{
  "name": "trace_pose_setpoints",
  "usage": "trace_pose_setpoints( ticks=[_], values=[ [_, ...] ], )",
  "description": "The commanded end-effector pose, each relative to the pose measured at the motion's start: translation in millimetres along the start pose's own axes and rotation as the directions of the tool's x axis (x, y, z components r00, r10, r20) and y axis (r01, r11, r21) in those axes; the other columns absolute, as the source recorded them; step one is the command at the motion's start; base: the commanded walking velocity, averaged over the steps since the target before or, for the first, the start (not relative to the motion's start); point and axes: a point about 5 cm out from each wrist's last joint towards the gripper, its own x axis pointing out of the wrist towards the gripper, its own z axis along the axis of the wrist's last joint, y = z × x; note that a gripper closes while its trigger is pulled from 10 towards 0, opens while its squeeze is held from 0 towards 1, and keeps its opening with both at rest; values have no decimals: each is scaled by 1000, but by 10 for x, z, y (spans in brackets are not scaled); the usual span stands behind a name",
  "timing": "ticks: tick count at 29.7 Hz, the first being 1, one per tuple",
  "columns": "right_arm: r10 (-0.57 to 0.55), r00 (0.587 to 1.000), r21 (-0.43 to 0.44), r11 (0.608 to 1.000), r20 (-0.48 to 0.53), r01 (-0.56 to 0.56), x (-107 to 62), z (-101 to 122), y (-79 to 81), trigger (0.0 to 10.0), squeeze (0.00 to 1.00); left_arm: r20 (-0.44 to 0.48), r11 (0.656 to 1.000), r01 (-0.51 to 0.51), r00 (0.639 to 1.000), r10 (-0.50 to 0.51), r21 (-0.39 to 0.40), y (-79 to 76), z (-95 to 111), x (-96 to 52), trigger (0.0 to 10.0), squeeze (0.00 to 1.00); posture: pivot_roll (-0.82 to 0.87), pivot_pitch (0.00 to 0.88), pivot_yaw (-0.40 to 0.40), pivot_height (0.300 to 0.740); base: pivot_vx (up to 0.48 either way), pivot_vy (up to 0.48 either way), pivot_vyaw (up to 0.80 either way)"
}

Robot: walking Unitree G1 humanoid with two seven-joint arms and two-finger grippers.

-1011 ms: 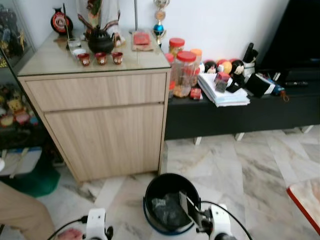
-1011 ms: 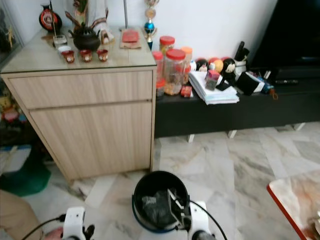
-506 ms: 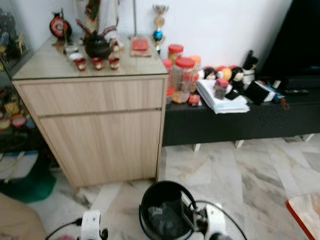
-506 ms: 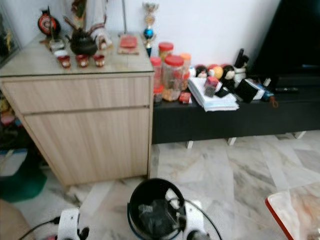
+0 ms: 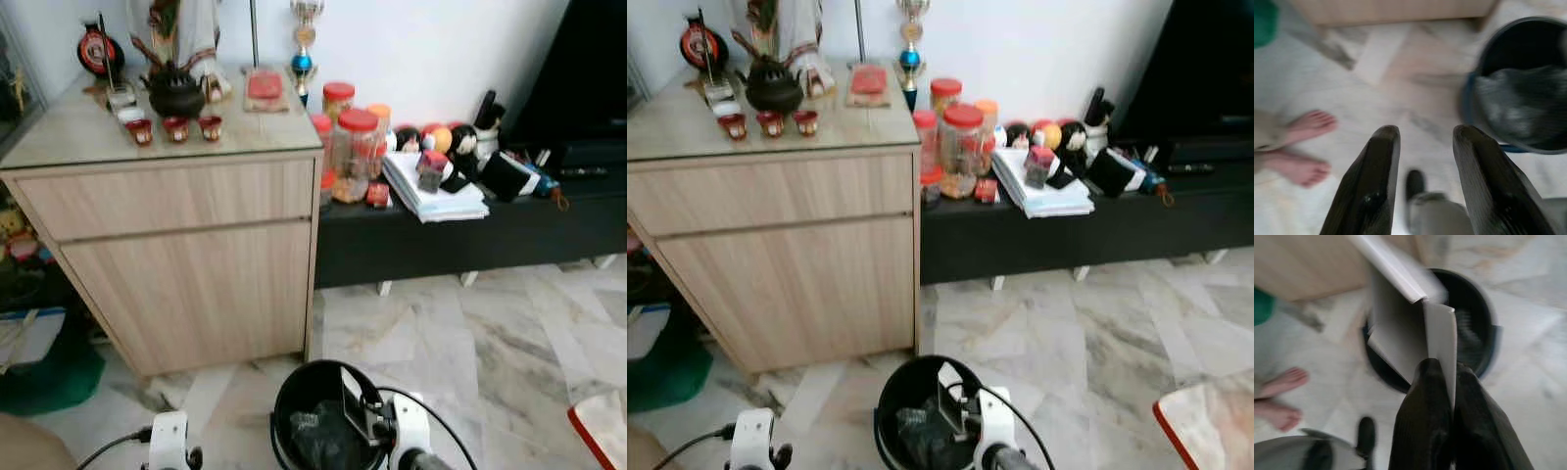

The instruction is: Picking trash to rubbish bin

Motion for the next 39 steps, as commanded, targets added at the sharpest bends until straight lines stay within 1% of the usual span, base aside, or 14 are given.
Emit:
trace_pose_setpoints(
  ticks=[1,8,18,22,27,29,34,39],
  values=[
    [-2,1000,6,1000,18,2,12,66,-3,10000,0,-15,1000,-8,1000,8,-2,25,-31,-8,10000,0,52,0,-47,740,281,0,0],
    [4,1000,6,1000,18,-4,16,79,-1,10000,0,-6,1000,-3,1000,3,-11,8,-21,-5,10000,0,52,0,-49,740,269,0,0],
    [41,999,10,999,4,-41,25,86,33,10000,0,-22,999,38,999,-39,-31,-34,-38,-4,10000,0,54,0,-54,740,0,0,0],
    [51,999,6,999,0,-51,29,93,47,10000,0,-3,995,89,996,-89,-48,-78,26,14,10000,0,57,0,-57,740,0,0,0],
    [62,998,5,998,0,-62,37,115,64,10000,0,10,991,133,991,-133,-25,-121,88,29,10000,0,57,0,-57,740,0,0,0],
    [83,997,6,996,3,-83,49,152,99,10000,0,20,983,182,983,-182,-10,-173,136,39,10000,0,57,0,-57,740,0,0,0],
    [88,996,1,996,-1,-88,51,152,106,10000,0,19,977,214,977,-214,-1,-205,148,40,10000,0,57,0,-57,740,0,0,0],
    [95,995,-1,995,-8,-95,53,141,123,10000,0,45,957,286,957,-288,53,-273,228,45,10000,0,56,0,-59,740,0,0,0]
  ],
)
